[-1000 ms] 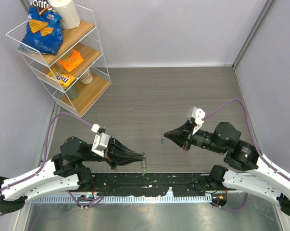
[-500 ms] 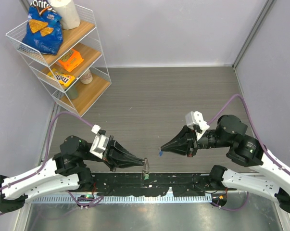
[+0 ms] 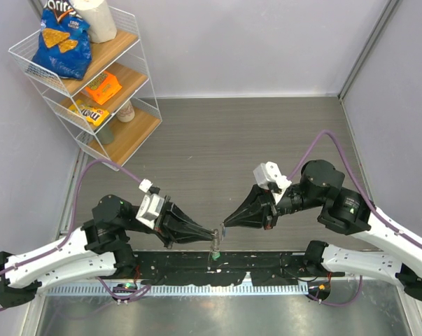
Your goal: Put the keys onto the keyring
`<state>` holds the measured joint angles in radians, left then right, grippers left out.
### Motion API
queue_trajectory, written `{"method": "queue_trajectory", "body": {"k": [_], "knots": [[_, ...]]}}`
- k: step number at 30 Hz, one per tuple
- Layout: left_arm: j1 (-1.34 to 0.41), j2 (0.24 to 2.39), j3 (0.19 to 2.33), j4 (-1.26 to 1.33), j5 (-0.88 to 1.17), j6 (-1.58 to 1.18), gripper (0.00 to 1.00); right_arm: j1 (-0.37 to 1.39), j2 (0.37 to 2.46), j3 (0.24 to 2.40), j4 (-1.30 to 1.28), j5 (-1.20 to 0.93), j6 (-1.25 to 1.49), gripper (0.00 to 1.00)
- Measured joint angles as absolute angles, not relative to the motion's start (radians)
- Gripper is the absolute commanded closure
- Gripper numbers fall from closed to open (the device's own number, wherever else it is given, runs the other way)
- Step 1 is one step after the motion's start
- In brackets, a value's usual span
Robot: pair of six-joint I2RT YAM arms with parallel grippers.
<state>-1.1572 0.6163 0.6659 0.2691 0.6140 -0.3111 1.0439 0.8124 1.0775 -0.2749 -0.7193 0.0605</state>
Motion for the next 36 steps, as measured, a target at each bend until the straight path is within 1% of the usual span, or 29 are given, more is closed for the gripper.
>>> {"method": "queue_trajectory", "body": {"k": [31,36], "knots": [[-1.157,0.609,0.671,0.281,0.604,-0.313,1.0,1.159,0.859,1.109,-0.275,-0.719,0.003,0.95],[-1.157,0.606,0.671,0.288,0.594,-0.314,1.0,1.163,0.843,1.109,-0.277,-0.701,-0.007,0.93]]}}
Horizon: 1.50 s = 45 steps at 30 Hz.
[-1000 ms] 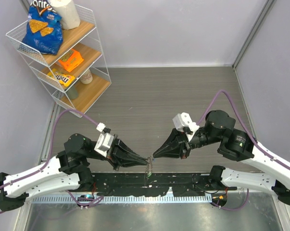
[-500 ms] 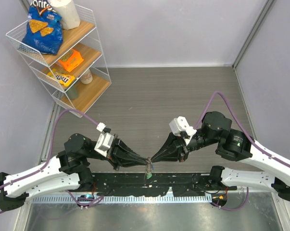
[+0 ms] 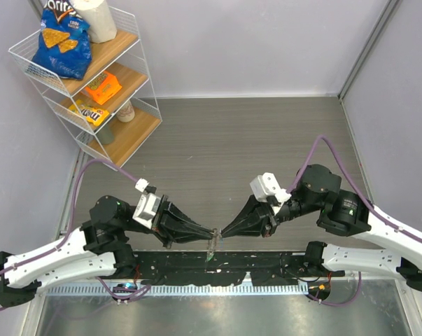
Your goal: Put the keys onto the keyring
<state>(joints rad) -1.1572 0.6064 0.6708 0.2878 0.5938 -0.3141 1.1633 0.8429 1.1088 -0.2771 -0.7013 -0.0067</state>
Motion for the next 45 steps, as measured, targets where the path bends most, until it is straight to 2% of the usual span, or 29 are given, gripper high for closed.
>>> {"method": "queue_trajectory", "body": {"k": [1,2,4,8,13,19,45], "knots": [[-1.157,0.606,0.671,0.291,0.593,-0.315,1.0,1.164,0.84,1.108,-0.277,-0.699,-0.007,0.82],[-1.157,0.607,0.671,0.294,0.592,-0.315,1.0,1.164,0.837,1.105,-0.278,-0.697,-0.007,0.78],[-1.157,0.611,0.671,0.295,0.591,-0.315,1.0,1.164,0.831,1.101,-0.278,-0.696,-0.008,0.63],[-1.157,0.614,0.671,0.296,0.59,-0.316,1.0,1.165,0.813,1.095,-0.277,-0.688,-0.012,0.58],[-1.157,0.614,0.671,0.297,0.585,-0.317,1.0,1.168,0.796,1.095,-0.27,-0.673,-0.009,0.57],[-1.157,0.613,0.671,0.305,0.566,-0.332,1.0,1.17,0.788,1.082,-0.241,-0.621,0.009,0.62],[-1.157,0.611,0.662,0.411,0.427,-0.342,1.0,1.172,0.78,0.997,-0.041,-0.476,0.168,0.71]]}}
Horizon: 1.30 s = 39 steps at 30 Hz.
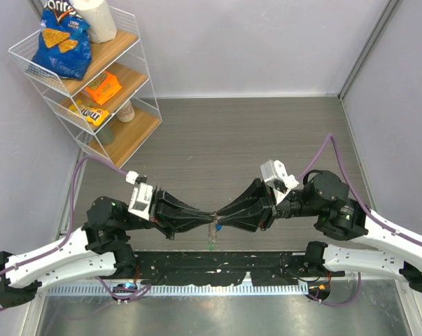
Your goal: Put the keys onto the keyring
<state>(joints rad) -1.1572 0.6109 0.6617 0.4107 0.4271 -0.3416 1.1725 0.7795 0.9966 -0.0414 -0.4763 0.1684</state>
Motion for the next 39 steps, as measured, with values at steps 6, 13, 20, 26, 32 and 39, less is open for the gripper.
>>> {"method": "queue_trajectory", "body": {"k": [6,13,20,26,32,39], "knots": [[-1.157,0.602,0.653,0.415,0.408,-0.341,1.0,1.175,0.803,0.996,-0.022,-0.473,0.176,0.73],[-1.157,0.583,0.637,0.415,0.383,-0.341,1.0,1.176,0.808,0.995,-0.02,-0.471,0.181,0.81],[-1.157,0.569,0.627,0.423,0.364,-0.341,1.0,1.176,0.818,0.995,-0.012,-0.467,0.183,0.82],[-1.157,0.57,0.627,0.437,0.362,-0.342,1.0,1.18,0.832,0.995,-0.002,-0.466,0.187,0.82],[-1.157,0.574,0.626,0.451,0.362,-0.342,1.0,1.183,0.832,0.995,0.007,-0.464,0.188,0.84],[-1.157,0.576,0.626,0.464,0.362,-0.352,1.0,1.187,0.832,0.995,0.018,-0.459,0.187,0.94]]}}
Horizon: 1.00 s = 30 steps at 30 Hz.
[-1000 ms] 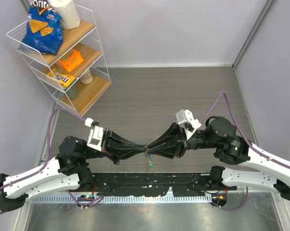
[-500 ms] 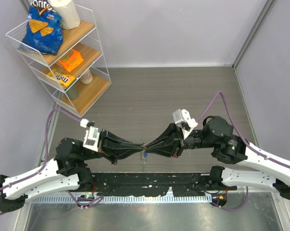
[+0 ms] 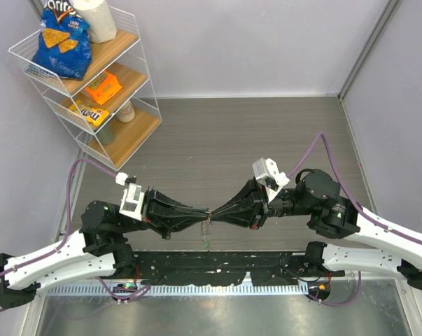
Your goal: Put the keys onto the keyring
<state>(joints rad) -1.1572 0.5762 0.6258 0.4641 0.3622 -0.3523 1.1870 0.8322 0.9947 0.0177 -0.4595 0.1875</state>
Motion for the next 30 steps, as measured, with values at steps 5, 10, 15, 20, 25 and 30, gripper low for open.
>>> {"method": "queue_trajectory", "body": {"k": [5,10,15,20,25,30], "knots": [[-1.157,0.579,0.626,0.477,0.363,-0.36,1.0,1.19,0.837,0.995,0.029,-0.454,0.186,0.95],[-1.158,0.579,0.626,0.482,0.364,-0.363,1.0,1.205,0.838,0.995,0.029,-0.437,0.171,0.95],[-1.158,0.579,0.626,0.478,0.369,-0.365,0.81,1.216,0.838,1.015,-0.014,-0.416,0.147,0.95],[-1.157,0.567,0.626,0.42,0.371,-0.359,0.66,1.221,0.838,1.032,-0.128,-0.409,0.127,0.95],[-1.157,0.517,0.629,0.288,0.366,-0.34,0.64,1.222,0.84,1.05,-0.246,-0.412,0.111,0.95],[-1.157,0.483,0.64,0.177,0.355,-0.319,0.62,1.222,0.84,1.057,-0.321,-0.429,0.104,0.95]]}}
